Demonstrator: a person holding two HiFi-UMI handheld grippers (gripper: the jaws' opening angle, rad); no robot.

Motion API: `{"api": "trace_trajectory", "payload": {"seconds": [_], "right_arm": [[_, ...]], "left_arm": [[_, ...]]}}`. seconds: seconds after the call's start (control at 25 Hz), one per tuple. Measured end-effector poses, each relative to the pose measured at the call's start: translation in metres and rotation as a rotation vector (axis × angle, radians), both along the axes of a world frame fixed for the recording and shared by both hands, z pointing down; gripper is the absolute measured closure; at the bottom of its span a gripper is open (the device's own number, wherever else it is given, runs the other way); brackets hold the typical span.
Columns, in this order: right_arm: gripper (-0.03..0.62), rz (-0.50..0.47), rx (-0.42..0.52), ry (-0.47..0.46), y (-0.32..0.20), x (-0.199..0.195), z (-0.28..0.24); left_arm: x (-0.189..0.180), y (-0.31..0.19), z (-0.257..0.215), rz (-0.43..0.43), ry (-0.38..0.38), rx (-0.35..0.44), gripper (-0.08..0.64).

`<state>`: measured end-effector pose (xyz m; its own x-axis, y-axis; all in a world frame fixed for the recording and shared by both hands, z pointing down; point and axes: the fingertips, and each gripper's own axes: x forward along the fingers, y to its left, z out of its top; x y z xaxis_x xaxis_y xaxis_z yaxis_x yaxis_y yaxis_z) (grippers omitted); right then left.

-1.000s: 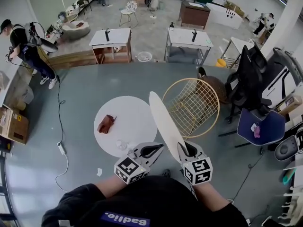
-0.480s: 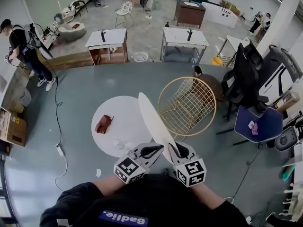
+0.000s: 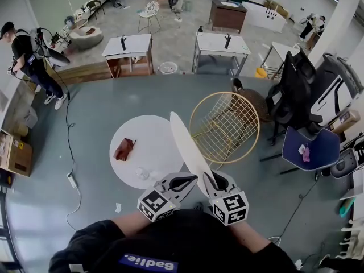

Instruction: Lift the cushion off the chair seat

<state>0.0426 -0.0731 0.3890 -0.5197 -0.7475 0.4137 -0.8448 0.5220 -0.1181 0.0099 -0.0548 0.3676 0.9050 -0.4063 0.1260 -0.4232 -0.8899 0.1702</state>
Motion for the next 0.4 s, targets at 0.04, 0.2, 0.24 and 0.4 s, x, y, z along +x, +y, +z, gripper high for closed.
{"api": "trace_trajectory", "payload": {"seconds": [0.04, 0.2, 0.24, 0.4], "right_arm": [[0.525, 0.000, 0.000, -0.001, 0.0001, 0.0002, 0.0003], [0.525, 0.004, -0.007, 0.000, -0.0001, 0.0016, 0.0022], [0.525, 0.005, -0.008, -0.001, -0.0004, 0.0021, 0.0026], [0.525, 0.012, -0.011, -0.003, -0.0011, 0.0048, 0.0051]], "left_arm": [[0.0004, 0.0008, 0.0014, 0.004, -0.001, 0.001, 0.557], [0.0003, 0.0020, 0.0029, 0.008, -0.003, 0.006, 0.557], [0.0003, 0.0019, 0.0031, 0.008, -0.004, 0.006, 0.557], [0.0011, 0.0004, 0.0026, -0.001, -0.006, 0.002, 0.557]]}}
